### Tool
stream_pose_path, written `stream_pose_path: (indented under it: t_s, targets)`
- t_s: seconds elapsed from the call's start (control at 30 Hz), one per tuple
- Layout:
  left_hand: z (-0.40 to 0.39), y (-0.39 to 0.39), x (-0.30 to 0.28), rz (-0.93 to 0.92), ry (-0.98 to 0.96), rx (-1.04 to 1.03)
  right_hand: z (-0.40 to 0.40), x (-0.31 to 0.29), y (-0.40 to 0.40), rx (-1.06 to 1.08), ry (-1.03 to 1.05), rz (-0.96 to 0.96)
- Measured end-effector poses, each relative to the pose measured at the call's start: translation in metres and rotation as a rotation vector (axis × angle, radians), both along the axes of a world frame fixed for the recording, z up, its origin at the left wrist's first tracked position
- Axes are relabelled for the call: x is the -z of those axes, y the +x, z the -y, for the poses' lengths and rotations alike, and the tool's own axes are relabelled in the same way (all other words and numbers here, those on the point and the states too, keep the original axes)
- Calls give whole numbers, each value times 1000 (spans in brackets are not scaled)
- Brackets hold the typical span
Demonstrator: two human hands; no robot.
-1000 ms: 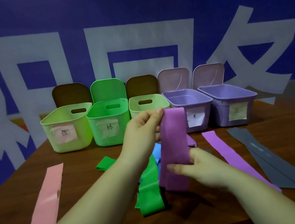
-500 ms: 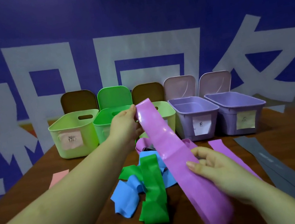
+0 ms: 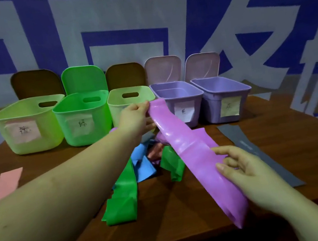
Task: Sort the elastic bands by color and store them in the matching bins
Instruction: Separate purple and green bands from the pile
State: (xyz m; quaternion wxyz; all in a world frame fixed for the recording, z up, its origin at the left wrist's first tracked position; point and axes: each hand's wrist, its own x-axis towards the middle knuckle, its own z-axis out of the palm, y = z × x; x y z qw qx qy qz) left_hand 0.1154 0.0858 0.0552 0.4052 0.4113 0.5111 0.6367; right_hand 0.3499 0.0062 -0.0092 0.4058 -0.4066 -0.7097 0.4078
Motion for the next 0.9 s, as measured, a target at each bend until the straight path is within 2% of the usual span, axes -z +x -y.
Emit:
stream_pose_path:
  t_s: [0.1, 0.17, 0.3, 0.43, 0.6, 0.7, 0.73, 0.8, 0.83, 0.87, 0.9]
  targets:
    - [-15, 27, 4, 178, -66, 75, -4, 3, 24, 78, -11, -7]
    - [-26, 45, 7, 212, -135, 116, -6, 5, 37, 115, -30, -55]
    - [-50, 74, 14, 220, -232, 125, -18, 15, 53, 219, -9, -47]
    - [-74, 97, 19, 110, -202, 114, -36, 34, 59, 315, 38, 64]
    - [-110, 102, 42, -339, -120, 8, -55, 46, 63, 337, 37, 211]
    - [-115, 107, 54, -543, -122, 106, -56, 48, 63, 307, 29, 345]
    - [-114, 108, 59, -732, -139, 180, -56, 50, 63, 305, 66, 420]
    - [-110, 110, 74, -1289, -221, 306, -52, 54, 61, 303, 201, 565]
    - [-105, 110, 80, -1550, -236, 304, -50, 55, 60, 308, 246, 626]
    - [-101, 111, 85, -1730, -217, 275, -49, 56, 58, 318, 247, 684]
    - [-96, 111, 88, -1835, -180, 232, -48, 56, 58, 327, 221, 734]
